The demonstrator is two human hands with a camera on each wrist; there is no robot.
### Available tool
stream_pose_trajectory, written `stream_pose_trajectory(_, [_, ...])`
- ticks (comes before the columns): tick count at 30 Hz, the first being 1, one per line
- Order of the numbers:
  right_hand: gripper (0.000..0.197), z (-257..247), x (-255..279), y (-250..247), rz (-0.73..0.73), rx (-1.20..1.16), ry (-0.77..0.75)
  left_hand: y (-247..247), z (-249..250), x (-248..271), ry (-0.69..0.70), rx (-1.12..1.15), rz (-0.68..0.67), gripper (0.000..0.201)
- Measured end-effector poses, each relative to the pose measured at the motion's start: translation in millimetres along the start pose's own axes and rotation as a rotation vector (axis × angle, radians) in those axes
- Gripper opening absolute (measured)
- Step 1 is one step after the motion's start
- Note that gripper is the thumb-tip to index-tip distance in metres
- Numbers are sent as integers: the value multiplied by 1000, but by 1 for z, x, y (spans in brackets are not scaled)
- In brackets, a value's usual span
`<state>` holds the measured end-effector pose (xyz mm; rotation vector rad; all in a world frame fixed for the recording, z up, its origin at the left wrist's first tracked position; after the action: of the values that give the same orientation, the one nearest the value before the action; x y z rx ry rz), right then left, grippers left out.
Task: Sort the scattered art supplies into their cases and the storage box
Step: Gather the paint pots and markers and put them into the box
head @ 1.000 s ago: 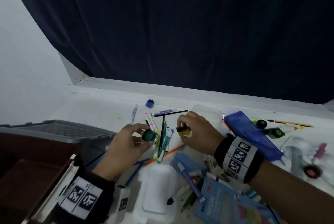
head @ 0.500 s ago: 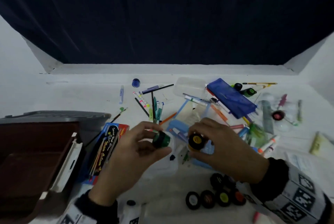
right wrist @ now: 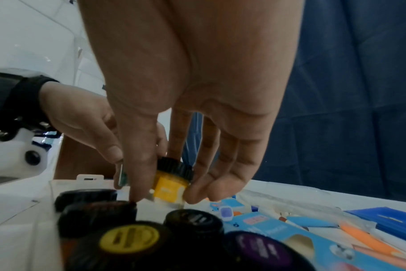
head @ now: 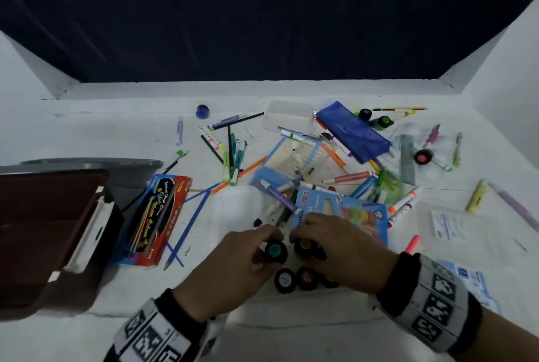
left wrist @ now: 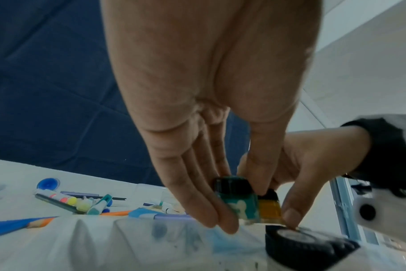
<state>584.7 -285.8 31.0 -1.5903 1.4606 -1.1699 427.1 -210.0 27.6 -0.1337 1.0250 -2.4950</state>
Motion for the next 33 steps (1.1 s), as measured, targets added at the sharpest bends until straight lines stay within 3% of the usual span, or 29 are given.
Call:
stream_pose_trajectory(6, [27, 2, 1, 1, -45, 29, -43, 10, 1, -5, -5, -162, -89, 31])
stream_pose_trajectory(14, [16, -3, -2, -2, -36, 108, -47, 23, -5, -13, -51, -179, -74, 34])
stream_pose_trajectory(22, [37, 6, 1, -8, -86, 37, -27, 18, -11, -14, -112, -284, -65, 38])
stream_pose_trajectory(28, [29, 3, -7, -5, -122, 111, 26, 11, -10, -18, -126, -365, -72, 33])
stream_pose_trajectory(33, [23, 4, -16, -12, -188, 29, 73, 9, -8, -21, -129, -455, -89, 40])
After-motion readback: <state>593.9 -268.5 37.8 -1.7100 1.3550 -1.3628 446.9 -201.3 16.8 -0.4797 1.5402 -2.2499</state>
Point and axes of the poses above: each hand's wrist, its own x-axis away from the middle knuckle, its own y-axis out of the palm, z = x × y, the point moved 5 cm from there along -x, towards the middle knuckle, and after that the axes turned 7 degrees about y, right-handed, at the moved point
